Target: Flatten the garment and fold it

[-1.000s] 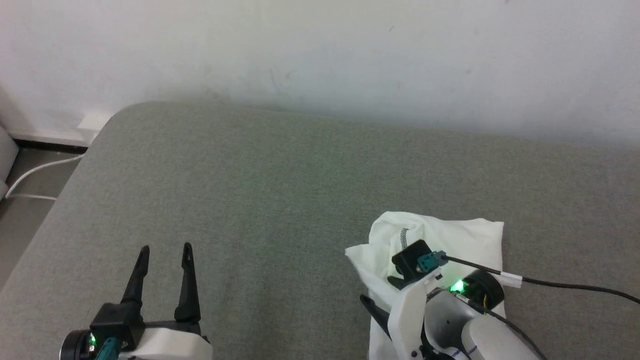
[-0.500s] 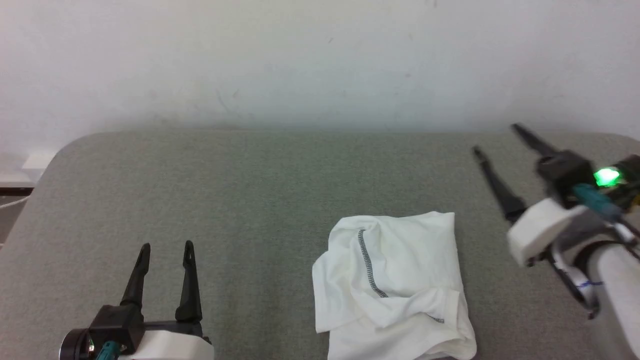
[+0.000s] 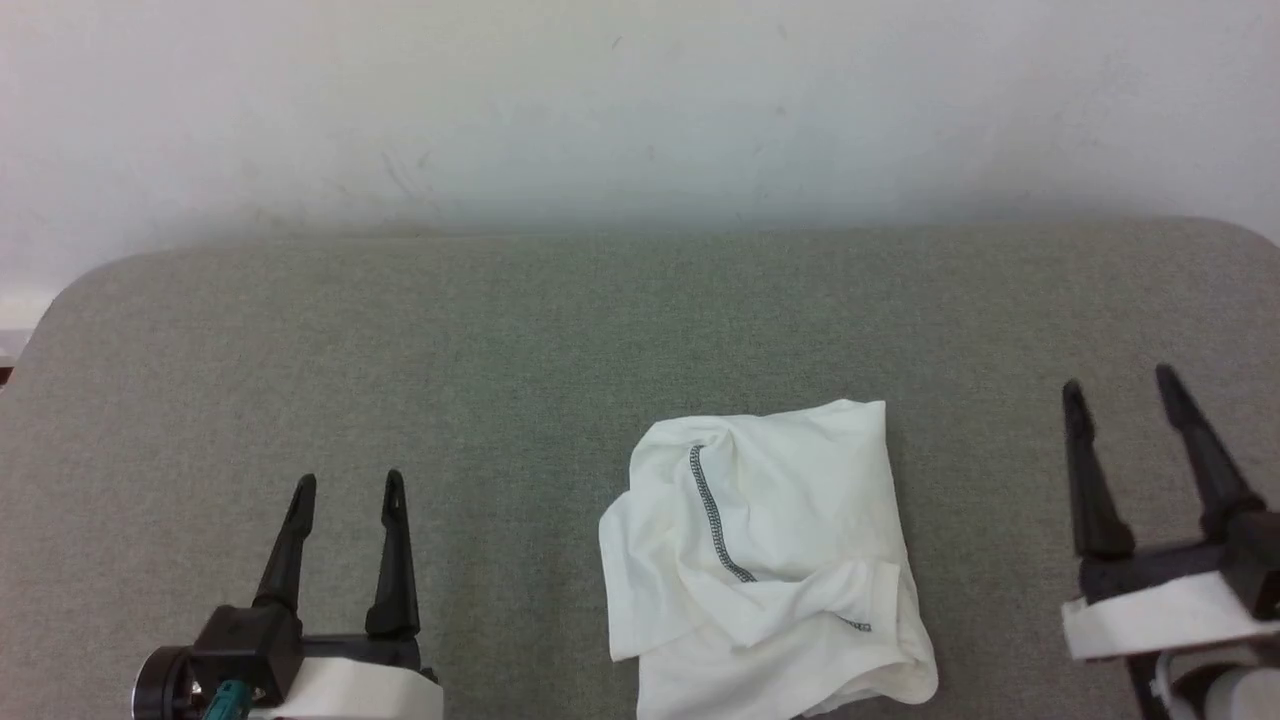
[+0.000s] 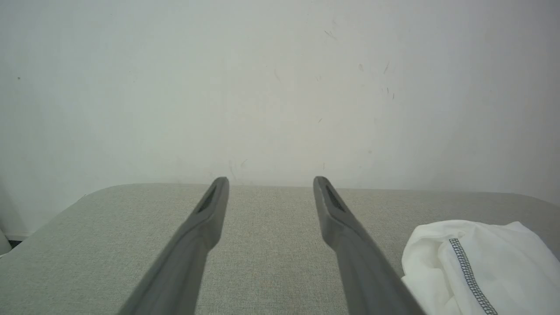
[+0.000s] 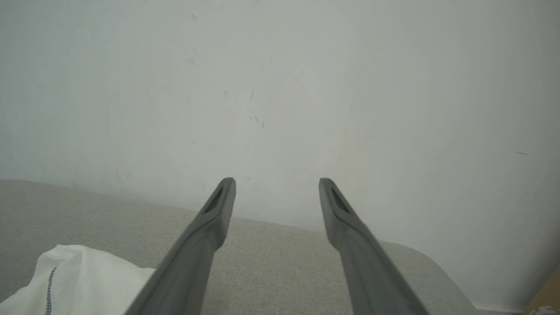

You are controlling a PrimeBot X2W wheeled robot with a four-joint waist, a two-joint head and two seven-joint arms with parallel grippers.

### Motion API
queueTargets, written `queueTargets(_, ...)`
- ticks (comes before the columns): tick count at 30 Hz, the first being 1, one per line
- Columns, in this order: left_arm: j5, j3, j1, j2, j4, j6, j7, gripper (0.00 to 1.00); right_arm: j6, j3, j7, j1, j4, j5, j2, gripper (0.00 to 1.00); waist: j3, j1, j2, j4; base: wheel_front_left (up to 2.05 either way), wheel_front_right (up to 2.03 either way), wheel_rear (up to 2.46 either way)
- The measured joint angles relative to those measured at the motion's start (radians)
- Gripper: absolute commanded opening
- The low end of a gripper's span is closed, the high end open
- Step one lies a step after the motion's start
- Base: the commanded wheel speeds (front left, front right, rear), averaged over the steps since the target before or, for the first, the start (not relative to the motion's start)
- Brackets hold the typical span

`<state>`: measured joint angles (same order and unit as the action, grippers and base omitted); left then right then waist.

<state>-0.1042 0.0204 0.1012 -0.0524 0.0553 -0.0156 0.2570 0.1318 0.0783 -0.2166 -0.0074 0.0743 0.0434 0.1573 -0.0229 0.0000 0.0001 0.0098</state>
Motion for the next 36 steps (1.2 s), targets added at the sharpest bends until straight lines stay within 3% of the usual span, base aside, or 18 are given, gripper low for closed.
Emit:
queueTargets(6, -0.001, -0.026, 0.005, 0.000, -0.010, 0.001, 0.000, 1.00, 0.000, -0.002, -0.018, 0.071, 0.004, -0.022, -0.068, 1.00, -0.005, 0.0000, 0.0000, 0.003, 0.00, 0.00, 0.00)
queueTargets(11, 0.001, -0.032, 0.005, 0.000, -0.021, 0.007, 0.000, 1.00, 0.000, 0.002, -0.019, 0.076, -0.002, -0.027, -0.075, 1.00, -0.010, 0.0000, 0.0000, 0.010, 0.00, 0.00, 0.00)
queueTargets(15, 0.006, -0.035, -0.002, 0.000, -0.025, -0.002, 0.000, 1.00, 0.000, -0.016, 0.042, 0.075, 0.002, -0.009, -0.050, 1.00, -0.026, 0.0000, 0.0000, 0.021, 0.00, 0.00, 0.00)
queueTargets(20, 0.009, -0.036, -0.029, 0.000, -0.026, -0.010, 0.000, 1.00, 0.000, -0.105, 0.261, 0.057, 0.018, 0.100, 0.055, 1.00, -0.063, 0.0000, 0.0000, 0.040, 0.00, 0.00, 0.00)
queueTargets(26, 0.008, -0.052, -0.065, 0.000, -0.042, -0.010, 0.000, 1.00, 0.001, -0.211, 0.609, -0.031, 0.032, 0.373, 0.183, 1.00, -0.119, 0.0001, 0.0000, 0.075, 0.00, 0.00, 0.00)
queueTargets(30, 0.006, -0.068, -0.089, 0.000, -0.053, -0.010, 0.000, 1.00, 0.000, -0.229, 0.798, -0.095, -0.029, 0.484, 0.214, 1.00, -0.148, 0.0001, 0.0000, 0.109, 0.00, 0.00, 0.00)
queueTargets(36, -0.003, -0.087, -0.108, 0.000, -0.065, -0.008, 0.000, 1.00, 0.000, -0.235, 0.957, -0.155, -0.169, 0.501, 0.202, 1.00, -0.178, 0.0002, 0.0000, 0.163, 0.00, 0.00, 0.00)
